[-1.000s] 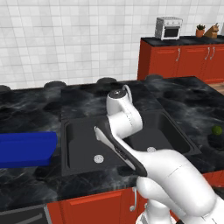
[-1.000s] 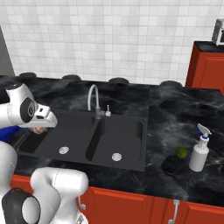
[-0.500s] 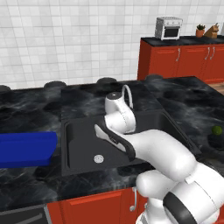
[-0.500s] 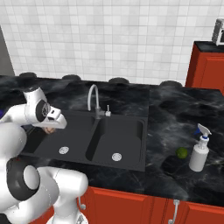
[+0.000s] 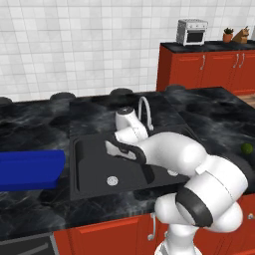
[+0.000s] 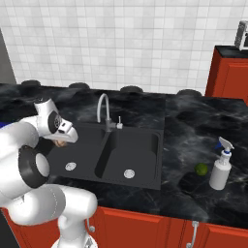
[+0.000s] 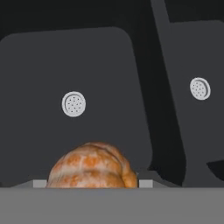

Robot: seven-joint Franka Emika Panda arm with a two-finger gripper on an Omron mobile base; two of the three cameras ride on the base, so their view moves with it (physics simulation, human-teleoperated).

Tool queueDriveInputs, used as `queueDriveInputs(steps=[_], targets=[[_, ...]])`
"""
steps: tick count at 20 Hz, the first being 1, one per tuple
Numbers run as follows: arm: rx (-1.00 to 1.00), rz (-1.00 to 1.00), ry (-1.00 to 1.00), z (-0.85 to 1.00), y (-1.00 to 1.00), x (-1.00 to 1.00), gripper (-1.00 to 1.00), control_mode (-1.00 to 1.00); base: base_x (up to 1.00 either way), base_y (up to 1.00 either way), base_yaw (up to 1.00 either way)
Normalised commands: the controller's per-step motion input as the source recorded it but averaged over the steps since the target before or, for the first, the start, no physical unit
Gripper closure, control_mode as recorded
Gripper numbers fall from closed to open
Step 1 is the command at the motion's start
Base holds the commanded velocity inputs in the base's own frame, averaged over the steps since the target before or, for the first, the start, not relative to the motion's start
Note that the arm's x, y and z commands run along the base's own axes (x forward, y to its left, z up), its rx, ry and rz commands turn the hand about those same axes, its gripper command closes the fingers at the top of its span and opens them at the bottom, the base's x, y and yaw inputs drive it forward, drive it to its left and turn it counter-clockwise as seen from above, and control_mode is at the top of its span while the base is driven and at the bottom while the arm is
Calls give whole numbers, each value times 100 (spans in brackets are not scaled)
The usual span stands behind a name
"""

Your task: Pick up all produce items and place them in the sink. Turn on the sink faucet to wash them. Then turn the sink off and put them in the tray.

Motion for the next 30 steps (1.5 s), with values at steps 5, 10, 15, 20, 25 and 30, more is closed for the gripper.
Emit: queueDriveInputs(steps=[5, 10, 15, 20, 25, 30], targets=[[0, -8, -1, -30, 1, 23, 100, -100, 0, 0, 0], [0, -7, -3, -26, 1, 29, 100, -100, 0, 0, 0], [0, -3, -10, -20, 12, 17, 100, -100, 0, 0, 0], [0, 0, -12, -12, 27, 10, 100, -100, 0, 0, 0], [0, 0, -3, -14, 20, 17, 100, -100, 0, 0, 0], [0, 0, 0, -13, 8, 22, 100, -100, 0, 0, 0]])
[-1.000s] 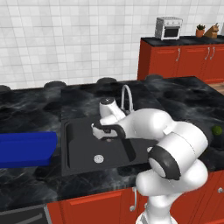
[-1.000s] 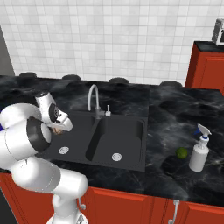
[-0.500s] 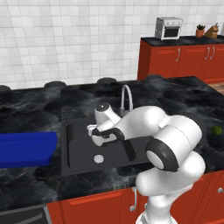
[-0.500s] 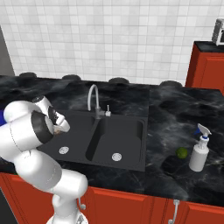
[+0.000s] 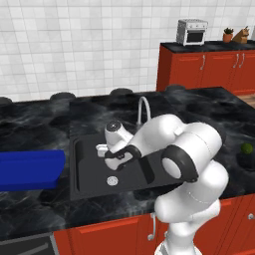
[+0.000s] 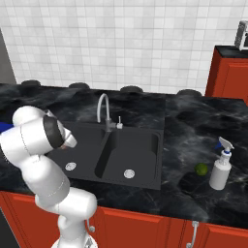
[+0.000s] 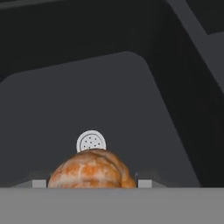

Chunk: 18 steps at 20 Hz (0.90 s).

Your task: Pick up all produce items and place them in the sink. Turn on the sink faucet to wash them. Then turn the sink off and put them in the tray.

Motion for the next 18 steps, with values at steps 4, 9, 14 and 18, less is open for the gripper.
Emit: queueDriveInputs(steps=[4, 9, 14, 18], targets=[[0, 0, 3, -21, 0, 25, 100, -100, 0, 0, 0], [0, 0, 2, -34, 5, 22, 100, -100, 0, 0, 0], [0, 0, 0, -36, 4, 15, 100, -100, 0, 0, 0], [0, 0, 0, -34, 3, 15, 100, -100, 0, 0, 0]])
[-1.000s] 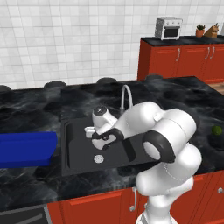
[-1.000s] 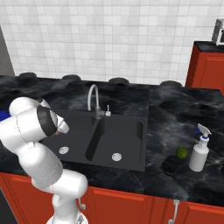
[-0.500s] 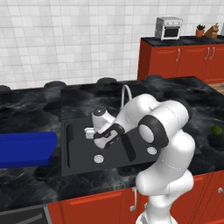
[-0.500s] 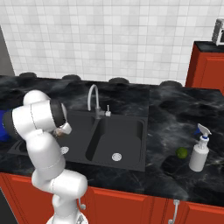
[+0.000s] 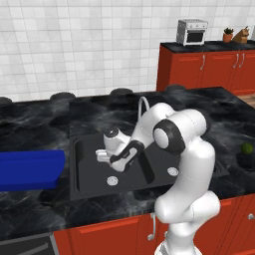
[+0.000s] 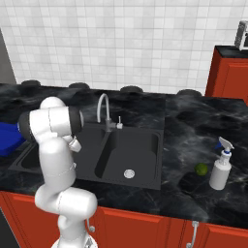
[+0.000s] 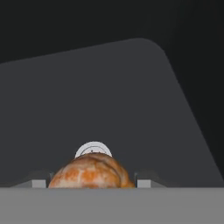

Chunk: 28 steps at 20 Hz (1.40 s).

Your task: Pick up all produce items and place them in the sink. Turn on the sink faucet to wash them. Then turn the sink off and put them in the tray.

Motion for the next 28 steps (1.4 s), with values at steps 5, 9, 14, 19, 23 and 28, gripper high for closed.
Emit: queueDriveInputs(steps=[5, 9, 14, 19, 23, 28], targets=[[0, 0, 0, -34, 2, 17, 100, -100, 0, 0, 0], [0, 0, 0, -28, 0, 12, 100, -100, 0, 0, 0], [0, 0, 5, -20, 0, 0, 100, -100, 0, 0, 0], [0, 0, 0, -19, 0, 4, 100, -100, 0, 0, 0], [0, 0, 0, -19, 0, 5, 100, -100, 0, 0, 0], [0, 0, 0, -25, 0, 5, 100, -100, 0, 0, 0]])
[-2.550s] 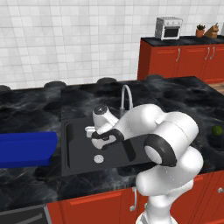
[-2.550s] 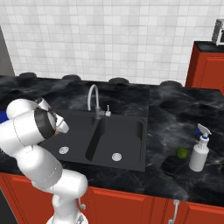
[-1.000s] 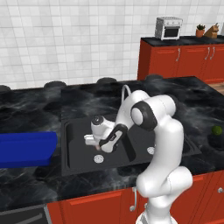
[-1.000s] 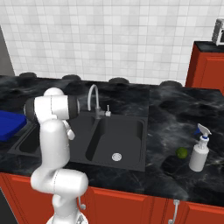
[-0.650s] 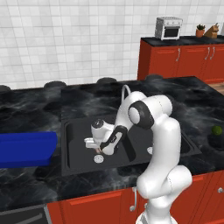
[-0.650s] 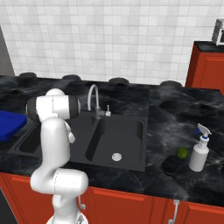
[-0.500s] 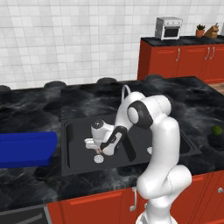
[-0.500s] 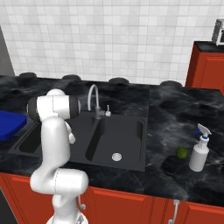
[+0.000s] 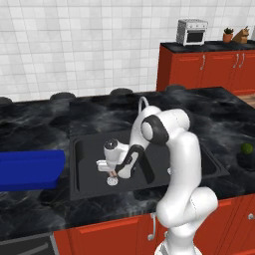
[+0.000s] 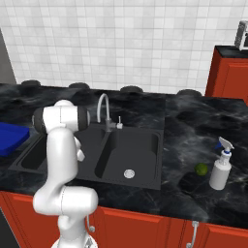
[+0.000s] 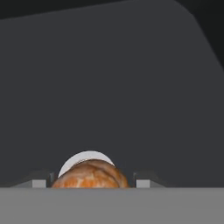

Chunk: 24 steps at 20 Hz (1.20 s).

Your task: Pick up all produce items and place them in the sink. Turn on the sink faucet to wash them. Then turn the sink off and put them in the tray.

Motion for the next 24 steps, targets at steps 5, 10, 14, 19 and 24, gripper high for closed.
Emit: queueDriveInputs(steps=[5, 10, 14, 19, 24], targets=[[0, 0, 0, -29, 0, 7, 100, -100, 0, 0, 0], [0, 0, 0, -34, 0, 7, -100, -100, 0, 0, 0], [0, 0, -4, -9, 2, 2, -100, -100, 0, 0, 0], [0, 0, -10, 3, 0, -8, -100, -100, 0, 0, 0], [0, 0, -6, 19, 0, -21, -100, -100, 0, 0, 0]])
